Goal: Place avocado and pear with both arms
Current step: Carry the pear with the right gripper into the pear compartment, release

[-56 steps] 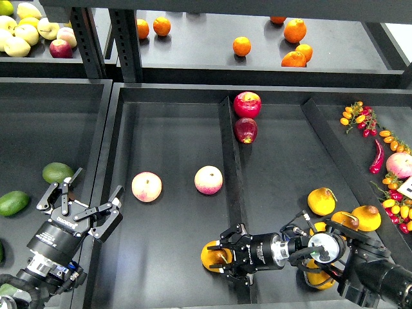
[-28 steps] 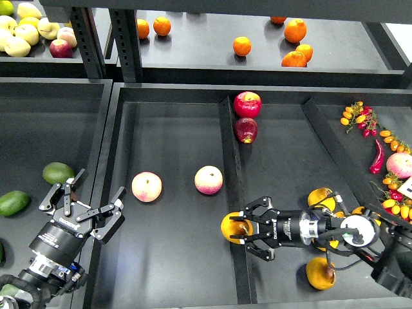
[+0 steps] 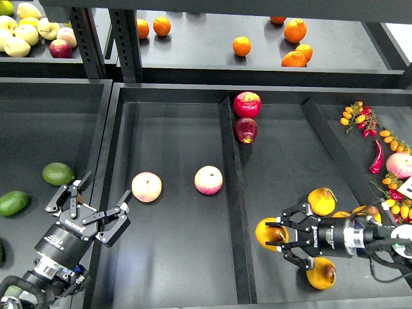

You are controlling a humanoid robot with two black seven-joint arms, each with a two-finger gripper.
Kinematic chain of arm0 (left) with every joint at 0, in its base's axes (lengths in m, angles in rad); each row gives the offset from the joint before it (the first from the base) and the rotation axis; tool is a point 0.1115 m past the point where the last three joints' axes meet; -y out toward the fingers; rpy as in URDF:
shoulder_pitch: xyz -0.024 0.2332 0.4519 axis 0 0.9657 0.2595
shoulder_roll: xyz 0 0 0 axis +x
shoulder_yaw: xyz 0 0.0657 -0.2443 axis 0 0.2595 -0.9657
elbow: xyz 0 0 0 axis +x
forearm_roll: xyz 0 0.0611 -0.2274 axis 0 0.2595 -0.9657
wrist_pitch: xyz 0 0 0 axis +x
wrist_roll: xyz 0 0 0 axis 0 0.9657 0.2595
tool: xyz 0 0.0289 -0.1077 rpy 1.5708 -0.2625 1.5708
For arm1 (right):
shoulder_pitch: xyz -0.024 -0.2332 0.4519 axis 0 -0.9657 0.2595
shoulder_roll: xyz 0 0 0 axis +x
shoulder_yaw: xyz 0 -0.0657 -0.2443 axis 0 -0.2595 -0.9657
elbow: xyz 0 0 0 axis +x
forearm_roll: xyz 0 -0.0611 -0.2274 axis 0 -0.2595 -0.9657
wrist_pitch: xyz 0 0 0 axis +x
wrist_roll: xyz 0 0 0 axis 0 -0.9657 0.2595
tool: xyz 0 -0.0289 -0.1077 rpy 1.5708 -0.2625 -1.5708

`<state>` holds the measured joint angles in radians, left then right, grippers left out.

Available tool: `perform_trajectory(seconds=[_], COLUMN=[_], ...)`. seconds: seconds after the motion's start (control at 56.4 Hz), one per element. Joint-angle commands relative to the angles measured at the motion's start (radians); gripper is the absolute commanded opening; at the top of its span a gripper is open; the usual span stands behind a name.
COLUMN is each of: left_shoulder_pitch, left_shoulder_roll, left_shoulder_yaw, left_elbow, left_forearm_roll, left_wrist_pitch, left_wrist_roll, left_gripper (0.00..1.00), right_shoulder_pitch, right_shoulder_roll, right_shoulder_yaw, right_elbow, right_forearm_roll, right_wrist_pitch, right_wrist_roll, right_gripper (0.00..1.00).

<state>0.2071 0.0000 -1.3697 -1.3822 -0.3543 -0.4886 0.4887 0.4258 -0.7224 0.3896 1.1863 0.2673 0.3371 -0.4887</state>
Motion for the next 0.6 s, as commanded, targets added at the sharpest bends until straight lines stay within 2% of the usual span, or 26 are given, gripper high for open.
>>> perform_trajectory(seconds=[0.0, 0.585], left_shoulder_pitch=[0.0, 0.0], left_shoulder_roll=[0.0, 0.0], left_shoulder_yaw=[0.0, 0.012], left_elbow=[0.0, 0.0], left_forearm_roll=[0.0, 0.0], left_wrist_pitch=[0.0, 0.0], left_wrist_roll=[0.0, 0.0], left_gripper=[0.98, 0.98], right_shoulder_pitch=[-0.032, -0.035], right_shoulder_roll=[-0.002, 0.037], right_shoulder_yaw=[-0.003, 0.011], right_elbow=[-0.007, -0.14], right_forearm_roll=[-0.022, -0.099], right_wrist_pitch=[-0.001, 0.011], right_wrist_roll=[0.0, 0.0], right_gripper=[0.19, 0.22])
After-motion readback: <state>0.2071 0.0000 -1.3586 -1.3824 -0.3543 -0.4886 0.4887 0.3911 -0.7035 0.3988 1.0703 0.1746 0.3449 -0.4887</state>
